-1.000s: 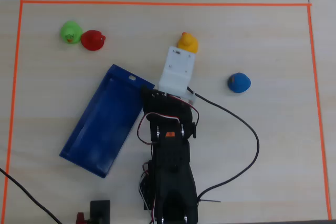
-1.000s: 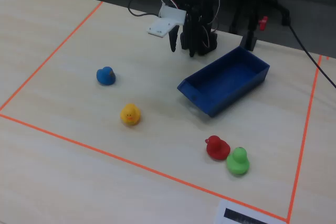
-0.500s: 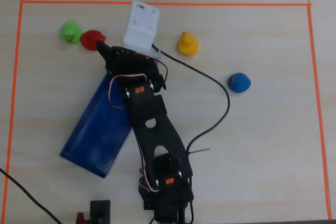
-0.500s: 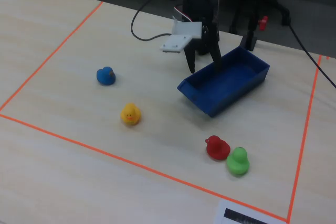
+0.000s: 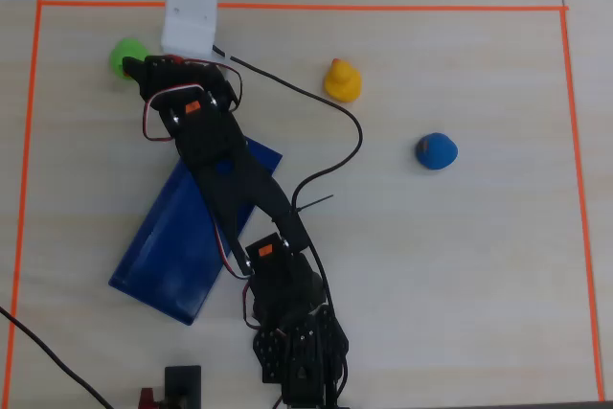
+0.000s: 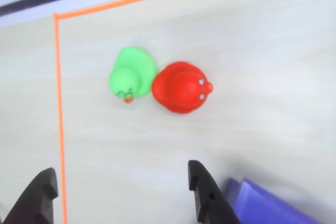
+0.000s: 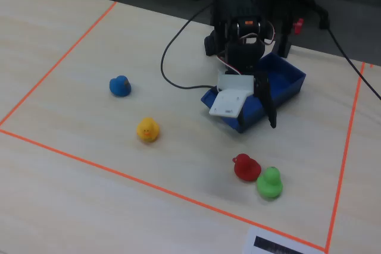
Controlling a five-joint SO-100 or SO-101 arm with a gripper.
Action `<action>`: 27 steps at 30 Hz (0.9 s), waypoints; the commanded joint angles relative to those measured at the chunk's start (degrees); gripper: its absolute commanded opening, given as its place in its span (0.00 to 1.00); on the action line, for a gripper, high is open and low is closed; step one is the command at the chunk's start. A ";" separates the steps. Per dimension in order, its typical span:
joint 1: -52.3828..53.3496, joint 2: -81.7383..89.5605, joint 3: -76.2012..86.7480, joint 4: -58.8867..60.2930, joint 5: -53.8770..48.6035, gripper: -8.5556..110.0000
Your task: Grasp green duck and put it into box.
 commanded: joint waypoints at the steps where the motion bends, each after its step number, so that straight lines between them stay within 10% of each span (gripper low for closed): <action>1: -1.05 -3.69 -6.33 -2.55 -0.18 0.34; 27: -5.89 -23.47 -24.70 -5.54 2.90 0.33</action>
